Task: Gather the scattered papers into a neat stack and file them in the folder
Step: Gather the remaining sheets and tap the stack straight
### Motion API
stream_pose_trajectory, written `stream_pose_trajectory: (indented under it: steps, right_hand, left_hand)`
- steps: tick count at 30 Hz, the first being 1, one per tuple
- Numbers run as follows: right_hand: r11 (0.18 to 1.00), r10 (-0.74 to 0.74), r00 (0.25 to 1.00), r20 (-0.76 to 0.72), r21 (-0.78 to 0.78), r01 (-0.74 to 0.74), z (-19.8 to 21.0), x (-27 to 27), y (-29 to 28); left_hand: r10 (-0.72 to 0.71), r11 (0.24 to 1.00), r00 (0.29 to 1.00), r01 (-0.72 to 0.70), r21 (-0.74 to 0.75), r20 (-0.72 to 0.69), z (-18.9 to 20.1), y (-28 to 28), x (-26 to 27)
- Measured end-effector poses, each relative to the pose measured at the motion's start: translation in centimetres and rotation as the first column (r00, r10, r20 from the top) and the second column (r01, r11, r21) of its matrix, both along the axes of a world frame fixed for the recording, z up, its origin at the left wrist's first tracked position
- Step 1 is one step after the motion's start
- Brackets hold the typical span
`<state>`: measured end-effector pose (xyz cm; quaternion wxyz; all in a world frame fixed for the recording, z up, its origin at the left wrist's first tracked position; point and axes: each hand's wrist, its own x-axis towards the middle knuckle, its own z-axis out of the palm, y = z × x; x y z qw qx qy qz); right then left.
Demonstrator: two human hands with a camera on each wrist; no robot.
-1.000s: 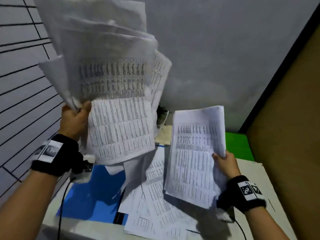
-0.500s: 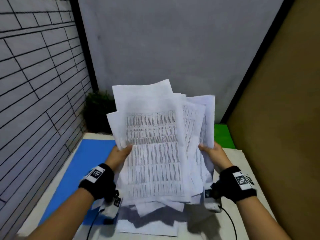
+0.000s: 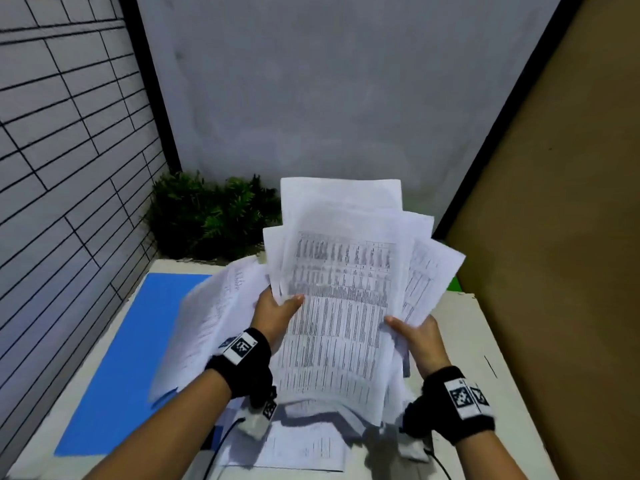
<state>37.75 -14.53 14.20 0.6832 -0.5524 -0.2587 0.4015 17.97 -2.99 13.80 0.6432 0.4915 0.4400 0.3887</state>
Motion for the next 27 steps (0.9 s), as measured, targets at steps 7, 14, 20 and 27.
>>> stream_pose_trajectory:
  steps: [7,14,20,27]
  right_hand:
    - [0.992,-0.055,0.990,0.131,0.122,0.039,0.7,1.2,0.6]
    - [0.994,0.107,0.983,0.150,0.022,-0.111,-1.1,0.2,1.2]
    - [0.972,0.166,0.964,0.209,0.128,-0.196,1.7,1.2,1.4]
    - [0.961,0.156,0.970,0.184,-0.257,-0.106,-6.6,-1.3,2.0]
  left_hand:
    - [-0.145,0.968,0.986,0.124,0.219,0.084,3.5,0.7,-1.8]
    - [-0.206,0.957,0.978,0.206,0.203,-0.024,1.5,1.0,-2.3]
    - [-0.262,0.910,0.961,0.216,0.354,0.087,4.8,1.5,-3.6]
    - [-0.282,0.956,0.923,0.294,0.006,-0.262,-4.4,2.4,-2.5]
